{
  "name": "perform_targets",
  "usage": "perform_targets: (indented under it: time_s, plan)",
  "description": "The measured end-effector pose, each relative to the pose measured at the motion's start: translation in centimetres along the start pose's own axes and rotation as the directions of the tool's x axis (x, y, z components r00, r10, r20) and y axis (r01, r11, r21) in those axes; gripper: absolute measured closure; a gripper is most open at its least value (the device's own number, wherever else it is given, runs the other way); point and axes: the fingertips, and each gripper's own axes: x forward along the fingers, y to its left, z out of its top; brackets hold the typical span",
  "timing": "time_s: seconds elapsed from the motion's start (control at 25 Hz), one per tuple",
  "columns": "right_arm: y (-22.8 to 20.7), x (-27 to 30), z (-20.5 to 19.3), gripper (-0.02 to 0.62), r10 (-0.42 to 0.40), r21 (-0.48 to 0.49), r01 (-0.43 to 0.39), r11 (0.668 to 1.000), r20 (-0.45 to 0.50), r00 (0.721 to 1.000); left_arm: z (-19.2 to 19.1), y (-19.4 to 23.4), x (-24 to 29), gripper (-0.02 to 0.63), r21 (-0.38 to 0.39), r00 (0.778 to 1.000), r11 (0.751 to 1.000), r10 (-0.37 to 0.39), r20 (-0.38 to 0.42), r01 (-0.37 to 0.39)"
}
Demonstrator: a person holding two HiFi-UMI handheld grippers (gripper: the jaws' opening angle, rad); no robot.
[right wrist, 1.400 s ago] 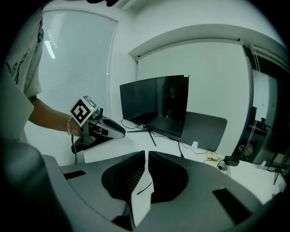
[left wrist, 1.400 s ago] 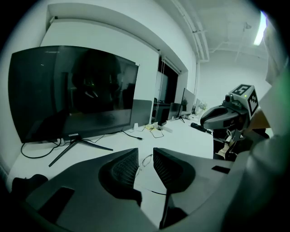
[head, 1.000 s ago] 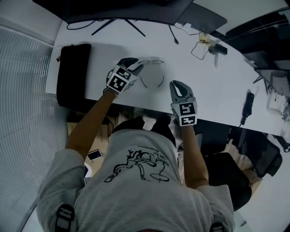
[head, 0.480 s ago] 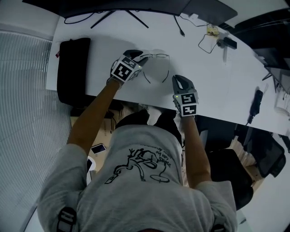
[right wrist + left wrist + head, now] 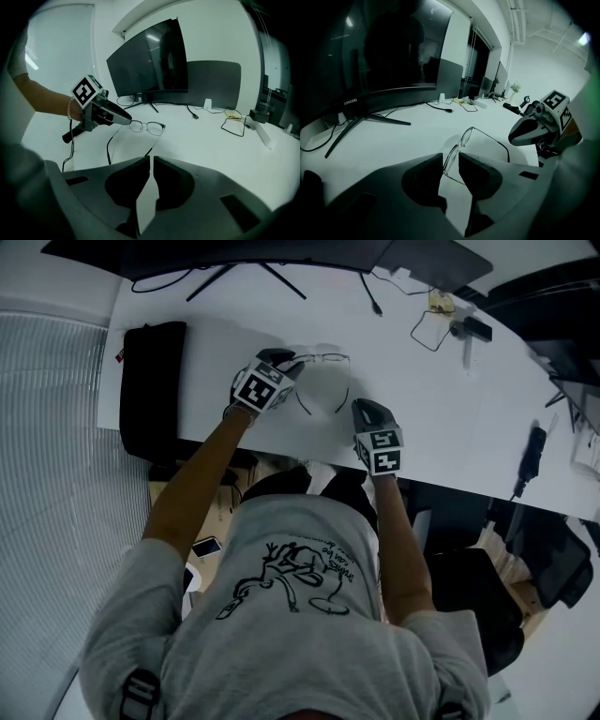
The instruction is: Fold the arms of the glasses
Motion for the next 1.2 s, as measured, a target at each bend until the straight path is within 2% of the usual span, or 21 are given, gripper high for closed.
perform_targets:
  time_s: [0.4, 1.08, 1.2]
  plan:
    - [0.9, 1.3, -0.3, 0.561, 0.042, 0.013, -0.041, 0.999, -0.027, 0.999, -0.3, -0.1, 0.4, 0.526, 0.009, 1.0, 1.0, 0.015, 0.007, -0.015]
    - [2.9, 1.8, -0.2, 0.566, 0.078, 0.012, -0.078, 0.997, -0.021, 0.997, -1.2, -2.1, 0.1, 0.568, 0.025, 1.0, 1.0, -0.013, 0.009, 0.012]
    - [2.2, 1.1, 0.0, 0.564, 0.043, 0.008, -0.043, 0.999, 0.001, 0.999, -1.2, -2.3, 0.1, 0.568, 0.029, 1.0, 1.0, -0.012, 0.009, 0.012]
